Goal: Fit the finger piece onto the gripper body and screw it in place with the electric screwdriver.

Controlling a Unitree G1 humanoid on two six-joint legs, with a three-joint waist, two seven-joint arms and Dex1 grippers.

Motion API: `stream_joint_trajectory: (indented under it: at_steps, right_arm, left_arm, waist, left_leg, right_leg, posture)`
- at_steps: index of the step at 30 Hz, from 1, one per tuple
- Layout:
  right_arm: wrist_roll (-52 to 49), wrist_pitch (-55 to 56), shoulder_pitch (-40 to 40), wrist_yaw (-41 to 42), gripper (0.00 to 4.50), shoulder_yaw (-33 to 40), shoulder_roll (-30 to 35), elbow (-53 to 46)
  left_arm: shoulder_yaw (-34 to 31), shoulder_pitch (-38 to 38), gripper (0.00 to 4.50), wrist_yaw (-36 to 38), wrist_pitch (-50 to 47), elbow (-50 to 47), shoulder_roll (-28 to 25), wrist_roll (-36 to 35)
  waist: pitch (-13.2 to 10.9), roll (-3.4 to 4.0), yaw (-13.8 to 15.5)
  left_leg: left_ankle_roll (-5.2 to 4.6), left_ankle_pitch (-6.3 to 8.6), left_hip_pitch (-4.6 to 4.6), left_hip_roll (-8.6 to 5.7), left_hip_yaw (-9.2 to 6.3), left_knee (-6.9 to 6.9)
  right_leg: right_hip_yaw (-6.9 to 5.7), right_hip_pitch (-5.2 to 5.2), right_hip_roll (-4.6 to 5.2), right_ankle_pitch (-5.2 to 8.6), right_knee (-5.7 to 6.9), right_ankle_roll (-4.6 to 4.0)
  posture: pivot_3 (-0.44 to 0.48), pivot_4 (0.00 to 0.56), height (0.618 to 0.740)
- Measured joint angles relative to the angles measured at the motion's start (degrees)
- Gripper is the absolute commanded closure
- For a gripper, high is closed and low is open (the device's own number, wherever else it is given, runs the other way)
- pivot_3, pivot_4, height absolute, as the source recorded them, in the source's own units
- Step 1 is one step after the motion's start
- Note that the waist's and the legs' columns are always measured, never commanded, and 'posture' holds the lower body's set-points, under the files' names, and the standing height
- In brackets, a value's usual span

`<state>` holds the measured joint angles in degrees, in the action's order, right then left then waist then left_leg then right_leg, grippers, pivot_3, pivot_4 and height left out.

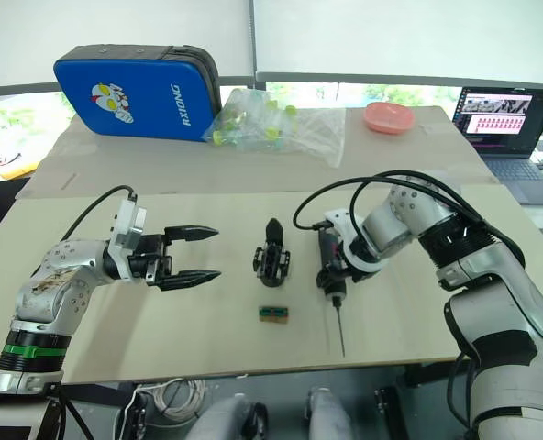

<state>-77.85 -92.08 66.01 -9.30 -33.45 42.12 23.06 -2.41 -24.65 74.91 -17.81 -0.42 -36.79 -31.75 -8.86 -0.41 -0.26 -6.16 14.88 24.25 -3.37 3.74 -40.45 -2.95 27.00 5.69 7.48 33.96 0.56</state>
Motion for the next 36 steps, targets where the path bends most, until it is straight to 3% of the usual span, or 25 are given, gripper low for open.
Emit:
stream_joint_trajectory:
  at_steps: [8, 11, 12, 18, 27, 36]
  right_arm:
    - [0.53, 0.01, 0.04, -1.89, 0.06, -0.18, -1.84, 1.74]
    - [1.30, 0.09, 0.22, -1.79, 0.06, -0.36, -2.56, 3.08]
    - [1.56, 0.18, 0.45, -1.40, 0.58, -0.75, -2.67, 3.55]
    - [7.36, 0.25, 0.83, 1.19, 2.57, -1.32, -3.65, 4.53]
    - [9.96, 0.20, -0.38, 8.10, 2.62, 0.57, -0.49, 3.49]
    - [6.03, -0.02, 0.69, 12.09, 2.62, 10.75, 13.99, 0.34]
  left_arm:
    - [-0.08, 0.82, 0.00, 0.00, -1.36, -1.34, -0.21, -0.30]
    - [-0.11, 1.72, 0.00, 0.03, -1.98, -2.32, -0.35, -0.69]
    - [-0.13, 2.16, 0.00, 0.04, -2.15, -2.80, -0.56, -0.99]
    - [-0.23, 3.01, 0.00, 0.01, -2.51, -4.02, -1.67, -1.97]
    - [-0.92, 3.70, 0.00, 0.02, -2.71, -5.22, -2.39, -2.21]
    - [-0.68, 2.64, 0.00, 4.95, -2.15, -1.78, -4.49, -1.95]
  waist:
    - [0.01, -0.01, -0.41]
    - [0.01, -0.02, -0.45]
    - [0.01, -0.02, -0.44]
    - [0.03, -0.04, -0.48]
    - [0.02, -0.04, 0.02]
    - [-0.04, 0.02, 0.13]
  left_leg:
    - [-0.09, 0.05, -0.20, 0.08, -0.01, -0.25]
    - [-0.59, 0.36, -0.59, 0.09, -0.02, -0.26]
    - [-0.62, 0.39, -0.70, 0.08, -0.02, -0.26]
    - [-0.46, 0.38, -0.89, 0.09, -0.03, -0.23]
    - [-0.01, 0.48, -0.71, 0.08, -0.03, -0.22]
    - [-0.12, 0.11, 0.13, 0.02, 0.00, -0.17]
  right_leg:
    - [0.02, -0.27, -0.05, 0.00, 0.04, 0.00]
    - [0.02, -0.65, -0.04, 0.02, 0.00, 0.01]
    - [0.02, -0.72, -0.04, 0.03, -0.02, 0.01]
    - [0.04, -0.79, -0.05, 0.04, 0.01, 0.01]
    - [0.10, -0.65, 0.01, 0.05, 0.00, -0.01]
    - [0.00, 0.08, 0.07, 0.05, -0.17, 0.00]
  posture:
    - [0.000, 0.150, 0.740]
    - [0.000, 0.150, 0.740]
    - [0.000, 0.150, 0.740]
    - [0.000, 0.150, 0.740]
    - [0.000, 0.150, 0.740]
    - [0.000, 0.150, 0.740]
